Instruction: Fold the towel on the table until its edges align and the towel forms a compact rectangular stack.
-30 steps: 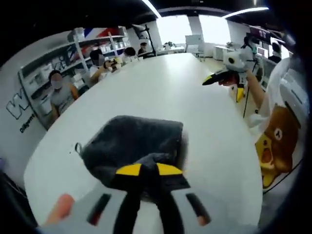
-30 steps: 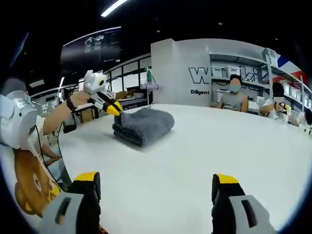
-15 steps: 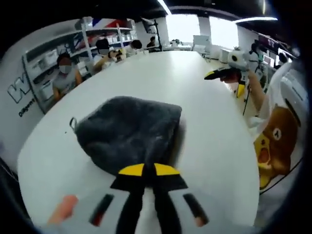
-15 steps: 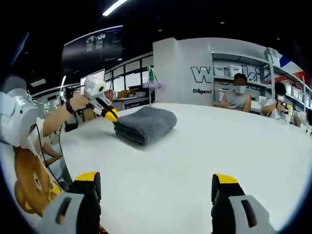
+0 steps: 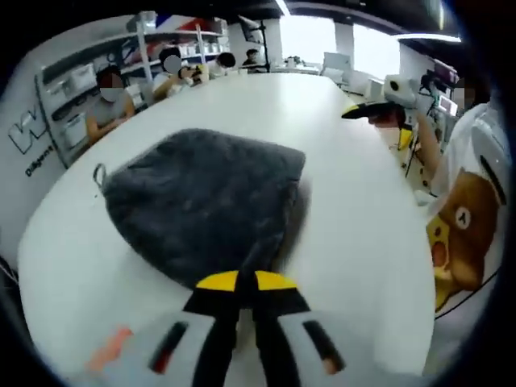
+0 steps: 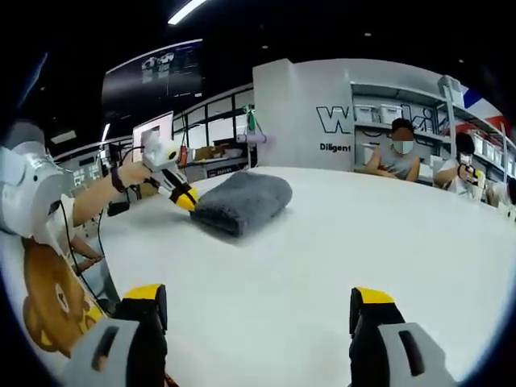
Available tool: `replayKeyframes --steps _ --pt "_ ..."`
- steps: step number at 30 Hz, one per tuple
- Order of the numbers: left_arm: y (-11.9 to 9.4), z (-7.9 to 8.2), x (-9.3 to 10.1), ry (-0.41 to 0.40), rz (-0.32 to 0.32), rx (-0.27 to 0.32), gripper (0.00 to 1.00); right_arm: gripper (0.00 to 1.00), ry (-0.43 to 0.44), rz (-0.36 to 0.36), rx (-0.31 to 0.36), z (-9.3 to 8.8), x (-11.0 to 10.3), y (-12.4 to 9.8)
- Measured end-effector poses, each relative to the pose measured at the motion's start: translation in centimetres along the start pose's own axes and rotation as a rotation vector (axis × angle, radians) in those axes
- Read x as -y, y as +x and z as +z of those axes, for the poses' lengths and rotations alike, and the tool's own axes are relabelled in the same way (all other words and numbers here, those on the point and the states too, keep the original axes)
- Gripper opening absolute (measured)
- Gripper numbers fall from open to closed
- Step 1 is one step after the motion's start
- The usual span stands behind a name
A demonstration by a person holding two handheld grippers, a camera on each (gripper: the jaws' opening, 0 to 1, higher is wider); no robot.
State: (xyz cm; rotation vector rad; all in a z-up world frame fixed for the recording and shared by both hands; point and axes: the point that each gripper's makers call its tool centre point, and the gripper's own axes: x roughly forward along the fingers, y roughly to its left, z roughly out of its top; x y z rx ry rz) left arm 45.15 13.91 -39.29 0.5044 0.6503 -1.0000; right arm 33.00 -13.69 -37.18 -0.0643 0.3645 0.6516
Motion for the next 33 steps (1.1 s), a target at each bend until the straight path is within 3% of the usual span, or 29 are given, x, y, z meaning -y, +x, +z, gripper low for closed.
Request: replayKeyframes --steps 12,19,33 --pt "-0.2 0.0 0.5 0.014 0.035 -0.002 0.08 0.98 0.003 0.014 -0.007 -0.5 -0.3 0.0" --pt "-1.1 0.7 0.5 -0.049 0.051 0.062 0.15 0.98 0.01 0.006 -0.005 -0.7 -0.1 -0.3" --pt "-4.4 1.8 0.7 -0.055 0.142 0.16 0.25 0.98 0.016 0.001 0.0 -0.8 0.0 -0.8"
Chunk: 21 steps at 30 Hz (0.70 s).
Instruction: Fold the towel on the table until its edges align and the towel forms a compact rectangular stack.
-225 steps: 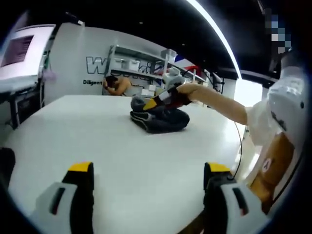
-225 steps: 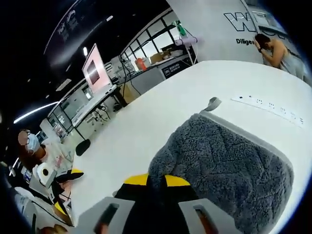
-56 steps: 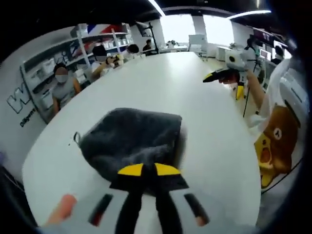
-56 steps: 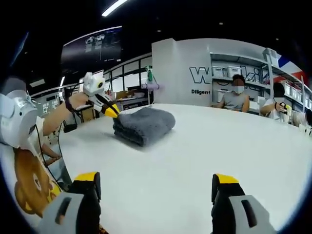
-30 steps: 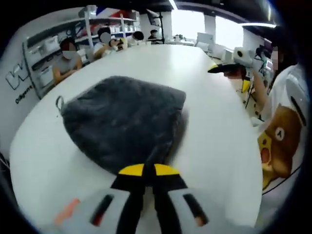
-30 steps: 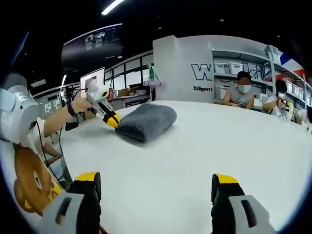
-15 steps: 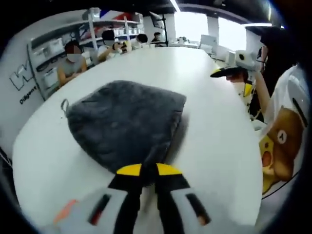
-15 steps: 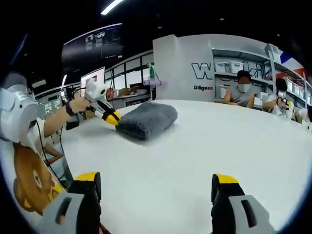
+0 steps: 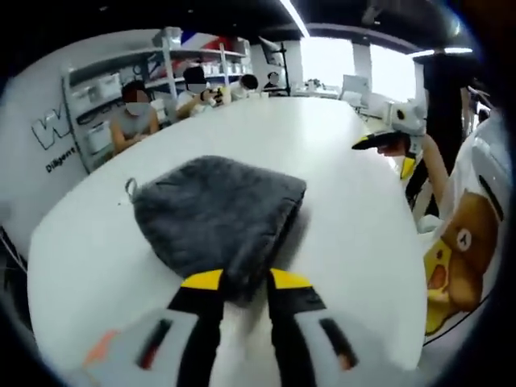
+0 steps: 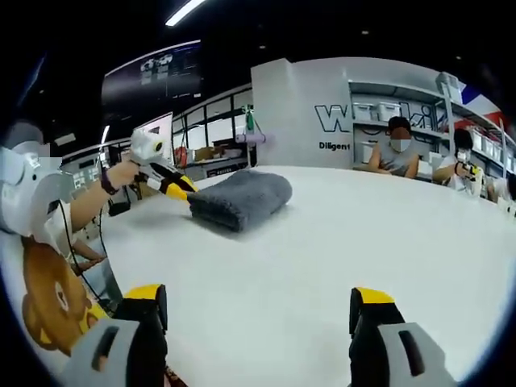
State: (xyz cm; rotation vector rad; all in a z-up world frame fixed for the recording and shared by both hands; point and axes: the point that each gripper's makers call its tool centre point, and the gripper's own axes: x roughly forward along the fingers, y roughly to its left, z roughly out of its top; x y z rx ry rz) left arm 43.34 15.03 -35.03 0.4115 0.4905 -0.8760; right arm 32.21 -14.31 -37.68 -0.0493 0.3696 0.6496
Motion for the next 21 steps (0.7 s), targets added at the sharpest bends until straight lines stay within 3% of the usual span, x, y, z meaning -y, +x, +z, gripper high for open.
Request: replayKeyframes --steps 10,13,21 --pt "-4.9 0.8 2.0 -0.116 0.061 0.174 0.4 0.98 0.0 -0.001 -0.007 -0.1 0.2 0.1" --pt "-7.0 0.8 2.5 -0.133 0.112 0.235 0.43 0.98 -0.002 0.001 -0.01 0.0 0.3 0.3" --pt "-10.3 -0.3 3.8 -0.134 0.193 0.271 0.54 0.98 -0.009 0.009 -0.013 0.1 0.1 0.6"
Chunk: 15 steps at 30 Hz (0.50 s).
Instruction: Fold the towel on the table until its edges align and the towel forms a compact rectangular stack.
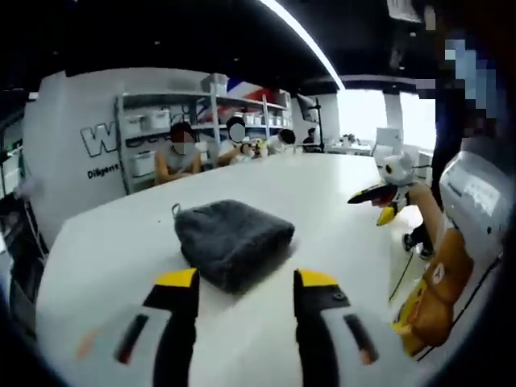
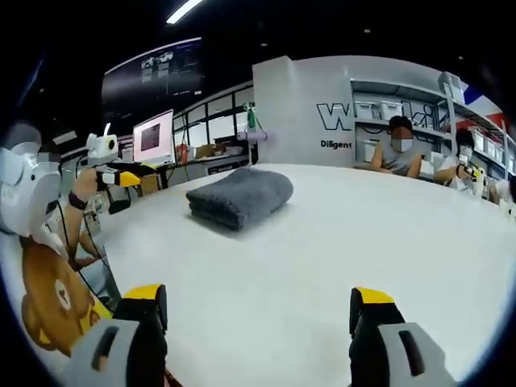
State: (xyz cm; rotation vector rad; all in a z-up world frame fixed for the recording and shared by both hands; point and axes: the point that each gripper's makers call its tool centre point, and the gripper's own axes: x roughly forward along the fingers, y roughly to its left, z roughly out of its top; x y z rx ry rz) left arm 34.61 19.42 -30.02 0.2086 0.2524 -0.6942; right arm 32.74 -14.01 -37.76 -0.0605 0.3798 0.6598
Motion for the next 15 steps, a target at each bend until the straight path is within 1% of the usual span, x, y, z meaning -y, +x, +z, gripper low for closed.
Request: replayKeyframes --steps 3,8,12,13,15 --pt "-0.7 -1.0 0.7 -0.002 0.012 -0.016 0.59 0.98 0.0 0.001 -0.002 0.0 0.0 0.1" --pt "-1.5 -2.3 1.1 -0.013 0.06 -0.032 0.7 0.99 -0.005 0.003 -0.01 -0.2 0.0 0.1" --pt "-2.2 -3.1 1.0 -0.024 0.12 -0.034 0.73 0.99 -0.006 0.004 -0.009 -0.1 0.0 0.1" --pt "-2.4 -3.2 0.8 -0.031 0.141 -0.025 0.75 0.99 -0.006 0.004 -0.007 -0.1 0.0 0.1" --pt "-2.6 -3.6 1.0 -0.042 0.149 -0.031 0.8 0.99 -0.003 0.004 -0.003 -0.1 0.0 0.1"
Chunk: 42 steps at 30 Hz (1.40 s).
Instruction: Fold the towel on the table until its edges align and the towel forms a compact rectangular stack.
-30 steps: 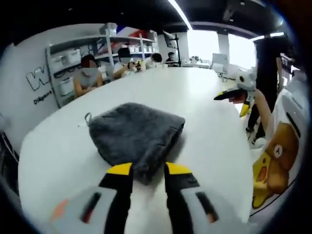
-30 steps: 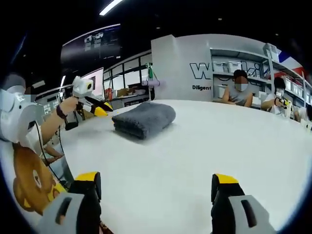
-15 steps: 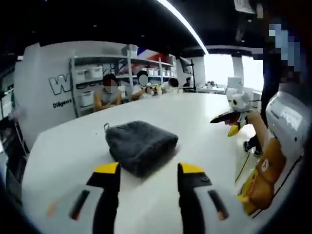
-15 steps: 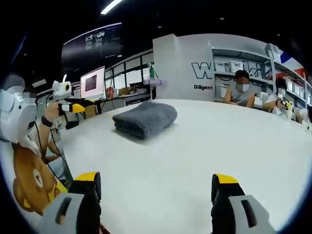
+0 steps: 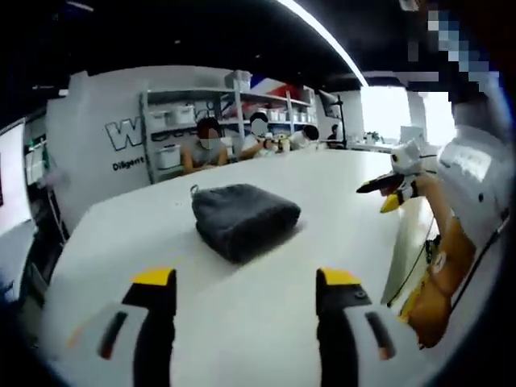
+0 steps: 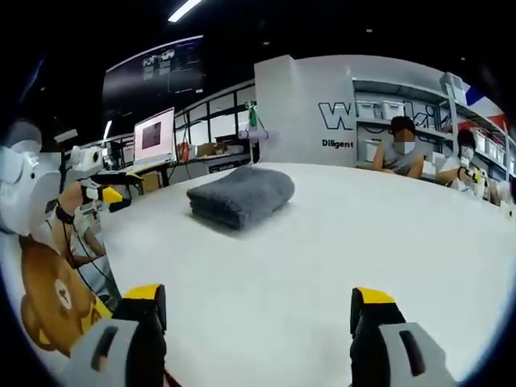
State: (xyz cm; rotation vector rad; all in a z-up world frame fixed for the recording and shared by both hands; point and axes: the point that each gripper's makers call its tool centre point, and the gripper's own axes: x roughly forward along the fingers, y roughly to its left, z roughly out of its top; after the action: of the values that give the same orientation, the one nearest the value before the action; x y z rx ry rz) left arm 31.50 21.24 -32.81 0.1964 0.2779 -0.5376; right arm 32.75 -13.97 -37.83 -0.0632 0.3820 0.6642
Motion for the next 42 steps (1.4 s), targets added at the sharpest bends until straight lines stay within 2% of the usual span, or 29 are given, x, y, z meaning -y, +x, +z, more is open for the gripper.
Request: replayKeyframes --steps 15,18,25,42 --pt "-0.2 -2.5 0.5 -0.087 0.054 -0.023 0.99 0.99 0.006 -0.012 -0.001 0.0 0.4 0.0" --pt "-0.3 -2.8 0.4 -0.098 0.058 -0.03 0.99 0.99 0.01 -0.01 0.003 0.1 0.4 0.1" --pt "-0.6 -2.5 0.7 -0.125 0.051 0.004 0.99 0.99 0.017 -0.007 0.01 0.1 0.2 0.6" --pt "-0.8 -3.0 0.8 -0.14 0.053 0.001 0.99 0.99 0.021 -0.02 0.003 -0.3 0.5 0.5"
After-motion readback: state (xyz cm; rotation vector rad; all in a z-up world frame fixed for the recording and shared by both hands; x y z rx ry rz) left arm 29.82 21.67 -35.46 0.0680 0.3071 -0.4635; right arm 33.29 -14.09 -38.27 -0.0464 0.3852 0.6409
